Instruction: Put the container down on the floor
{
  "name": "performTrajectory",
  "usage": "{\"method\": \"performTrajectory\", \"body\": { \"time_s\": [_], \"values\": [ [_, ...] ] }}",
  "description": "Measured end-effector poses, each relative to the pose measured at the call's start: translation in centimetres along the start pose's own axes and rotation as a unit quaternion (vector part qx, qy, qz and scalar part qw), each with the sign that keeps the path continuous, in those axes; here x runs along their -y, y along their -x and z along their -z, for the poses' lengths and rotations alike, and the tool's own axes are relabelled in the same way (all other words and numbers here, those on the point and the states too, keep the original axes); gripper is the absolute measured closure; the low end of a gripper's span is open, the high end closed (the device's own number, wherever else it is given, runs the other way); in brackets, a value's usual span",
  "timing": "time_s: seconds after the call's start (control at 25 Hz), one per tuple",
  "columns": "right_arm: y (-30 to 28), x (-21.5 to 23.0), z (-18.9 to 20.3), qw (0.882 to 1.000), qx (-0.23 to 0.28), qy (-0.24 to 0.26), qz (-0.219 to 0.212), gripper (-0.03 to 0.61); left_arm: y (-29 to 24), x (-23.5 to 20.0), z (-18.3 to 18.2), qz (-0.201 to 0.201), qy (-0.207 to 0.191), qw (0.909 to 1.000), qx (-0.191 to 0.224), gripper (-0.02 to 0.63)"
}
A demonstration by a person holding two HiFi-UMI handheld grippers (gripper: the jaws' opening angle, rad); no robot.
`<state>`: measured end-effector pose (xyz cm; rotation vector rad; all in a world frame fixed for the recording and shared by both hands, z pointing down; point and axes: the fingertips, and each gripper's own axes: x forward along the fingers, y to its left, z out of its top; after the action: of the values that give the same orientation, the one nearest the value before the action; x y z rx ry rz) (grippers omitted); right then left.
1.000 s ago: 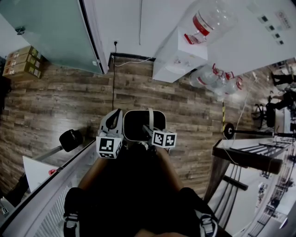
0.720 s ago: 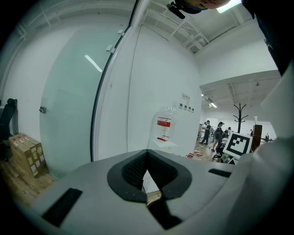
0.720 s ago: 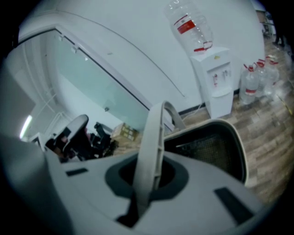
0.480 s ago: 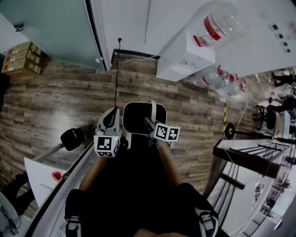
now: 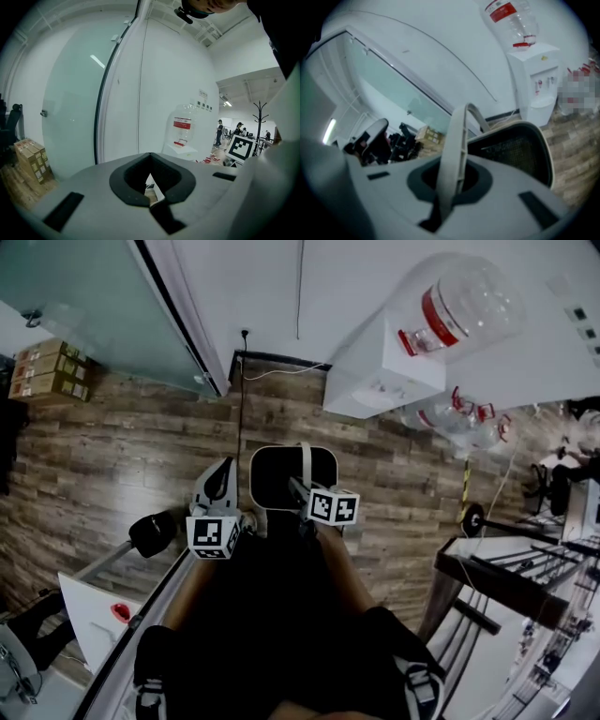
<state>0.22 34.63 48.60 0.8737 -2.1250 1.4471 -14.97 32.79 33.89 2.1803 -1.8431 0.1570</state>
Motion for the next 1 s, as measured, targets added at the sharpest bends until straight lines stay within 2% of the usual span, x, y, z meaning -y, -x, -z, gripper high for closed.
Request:
{"method": "performTrajectory", "body": {
  "time_s": [0.24, 0.56, 0.88, 1.0],
  "values": [
    [-1.2, 2.2, -5.1, 1.0, -0.015, 0.011, -0.011, 0.546, -6.3, 1.1, -1.1, -0.007, 0.007, 0.9999, -0.01, 0.588],
    [-2.2, 5.9, -10.2, 1.0, -0.022, 0.009, -0.016, 0.546, -10.7, 2.6, -2.7, -0.016, -0.006, 0.9997, -0.015, 0.588],
    [-3.8, 7.7, -12.9, 1.0, -0.027, 0.0, -0.001, 0.546, -15.0, 1.7, -3.0, 0.001, -0.003, 0.9997, -0.024, 0.588],
    [-4.3, 8.3, -13.3, 1.0, -0.026, -0.014, 0.008, 0.546, -17.1, 1.1, -2.8, 0.02, -0.001, 0.9994, -0.027, 0.588]
  ]
}}
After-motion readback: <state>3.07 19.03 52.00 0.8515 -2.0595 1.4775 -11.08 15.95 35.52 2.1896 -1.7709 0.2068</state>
